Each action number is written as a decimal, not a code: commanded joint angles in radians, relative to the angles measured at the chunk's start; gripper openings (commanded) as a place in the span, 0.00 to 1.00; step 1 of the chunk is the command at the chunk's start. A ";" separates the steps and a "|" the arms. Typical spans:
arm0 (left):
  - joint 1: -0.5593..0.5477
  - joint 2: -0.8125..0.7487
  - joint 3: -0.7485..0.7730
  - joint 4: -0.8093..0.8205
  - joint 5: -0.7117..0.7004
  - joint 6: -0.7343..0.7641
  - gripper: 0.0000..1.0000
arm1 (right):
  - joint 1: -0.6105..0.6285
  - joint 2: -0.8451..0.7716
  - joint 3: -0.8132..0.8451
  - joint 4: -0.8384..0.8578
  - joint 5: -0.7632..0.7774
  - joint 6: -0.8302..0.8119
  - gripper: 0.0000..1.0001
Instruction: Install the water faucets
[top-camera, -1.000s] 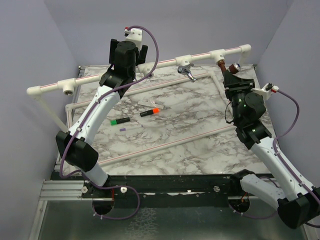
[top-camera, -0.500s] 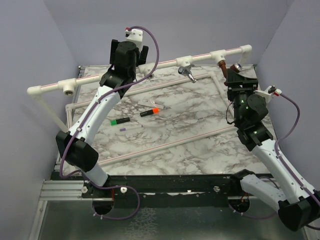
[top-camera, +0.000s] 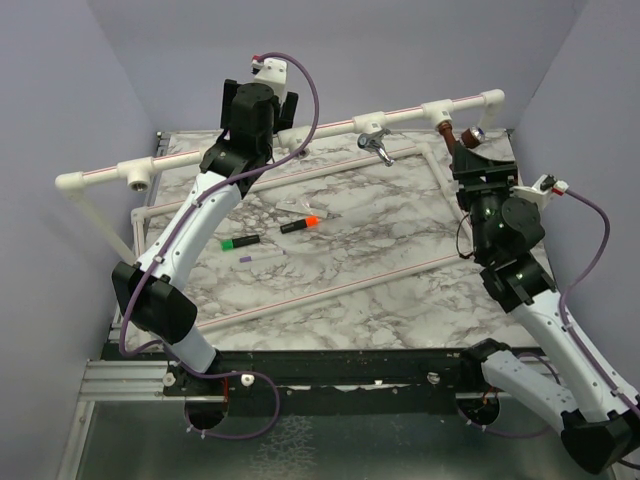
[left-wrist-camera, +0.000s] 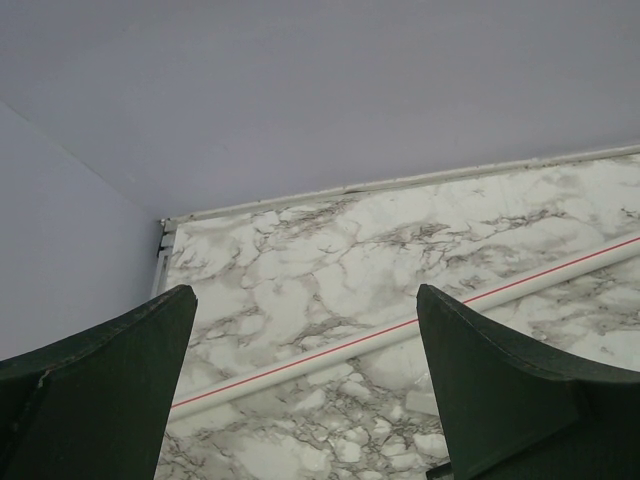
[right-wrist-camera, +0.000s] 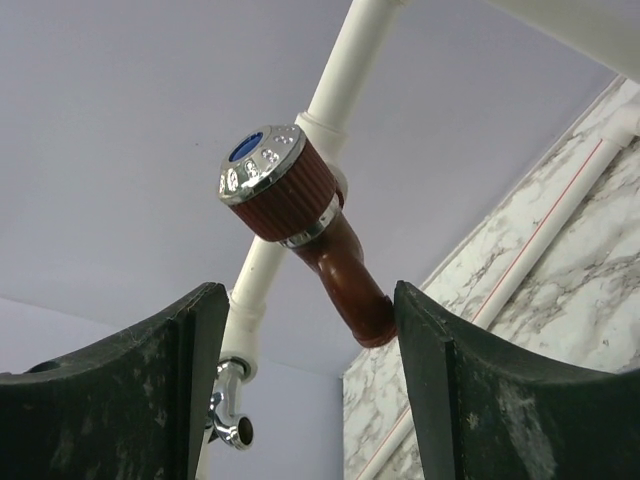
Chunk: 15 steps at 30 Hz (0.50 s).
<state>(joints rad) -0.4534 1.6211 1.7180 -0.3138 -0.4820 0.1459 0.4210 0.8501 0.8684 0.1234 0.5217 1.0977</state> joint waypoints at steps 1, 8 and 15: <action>-0.056 0.056 -0.051 -0.083 0.118 -0.065 0.93 | 0.036 -0.043 0.005 -0.121 -0.053 -0.054 0.72; -0.056 0.054 -0.050 -0.084 0.120 -0.067 0.93 | 0.037 -0.097 0.027 -0.211 0.017 -0.291 0.74; -0.056 0.056 -0.049 -0.084 0.120 -0.066 0.93 | 0.036 -0.151 0.055 -0.267 0.044 -0.595 0.74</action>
<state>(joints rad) -0.4568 1.6211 1.7180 -0.3130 -0.4824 0.1452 0.4519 0.7326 0.8825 -0.0837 0.5365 0.7494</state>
